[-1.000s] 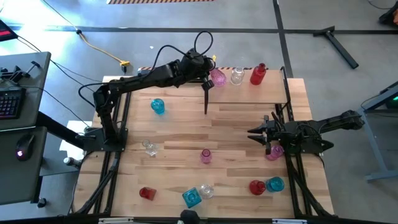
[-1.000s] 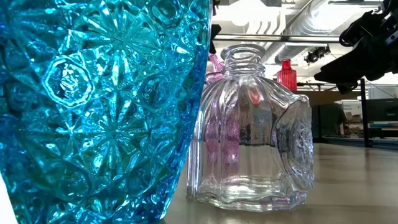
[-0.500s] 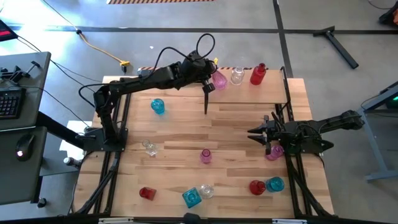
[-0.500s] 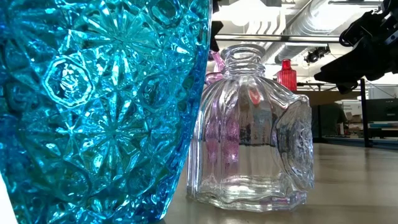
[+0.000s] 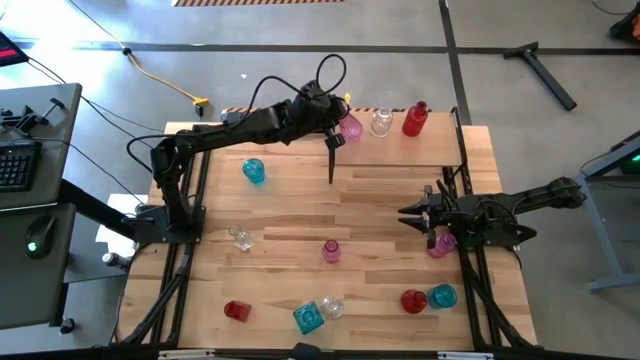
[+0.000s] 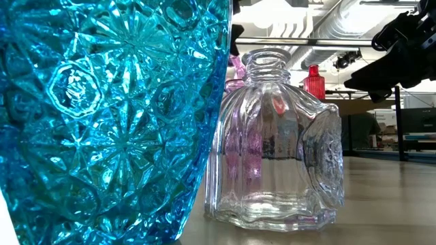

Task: Sort vases onto shelf
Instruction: Put the top left pink vase on the shelf

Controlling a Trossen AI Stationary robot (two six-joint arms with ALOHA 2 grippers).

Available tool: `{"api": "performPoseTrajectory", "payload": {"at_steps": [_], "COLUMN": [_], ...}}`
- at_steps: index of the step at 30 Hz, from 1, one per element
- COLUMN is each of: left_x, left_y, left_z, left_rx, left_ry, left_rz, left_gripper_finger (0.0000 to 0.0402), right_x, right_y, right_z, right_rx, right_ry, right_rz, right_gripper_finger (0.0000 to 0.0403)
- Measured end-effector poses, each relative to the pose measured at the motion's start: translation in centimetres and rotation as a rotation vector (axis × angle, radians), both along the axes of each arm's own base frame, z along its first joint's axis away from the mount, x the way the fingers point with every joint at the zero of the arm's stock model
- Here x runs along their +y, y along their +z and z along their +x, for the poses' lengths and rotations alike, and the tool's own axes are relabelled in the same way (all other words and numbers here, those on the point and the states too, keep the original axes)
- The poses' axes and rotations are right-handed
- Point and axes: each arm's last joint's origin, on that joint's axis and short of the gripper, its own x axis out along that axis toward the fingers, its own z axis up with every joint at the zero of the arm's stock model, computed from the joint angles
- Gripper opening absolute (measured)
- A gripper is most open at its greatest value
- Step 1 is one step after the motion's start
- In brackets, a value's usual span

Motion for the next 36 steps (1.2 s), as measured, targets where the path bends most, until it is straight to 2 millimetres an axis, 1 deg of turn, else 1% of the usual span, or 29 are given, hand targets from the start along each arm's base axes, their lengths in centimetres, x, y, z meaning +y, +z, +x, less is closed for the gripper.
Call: {"api": "performPoseTrajectory", "payload": {"at_steps": [18,27,36], "left_x": [0.15,0.24,0.24], "left_y": [-0.23,-0.53,-0.56], "left_z": [0.01,0.46,0.49], "left_rx": [0.09,0.077,0.058], "left_ry": [0.007,0.003,0.003], "left_rz": [0.08,0.083,0.063], "left_gripper_finger": [0.0016,0.0016,0.002], "right_x": [0.0,0.0,0.0], "right_y": [0.0,0.0,0.0], "right_z": [0.0,0.0,0.0], "right_rx": [0.0,0.0,0.0], "right_ry": [0.0,0.0,0.0], "right_rz": [0.0,0.0,0.0], "right_gripper_finger": [0.0108,0.0108,0.0108]}}
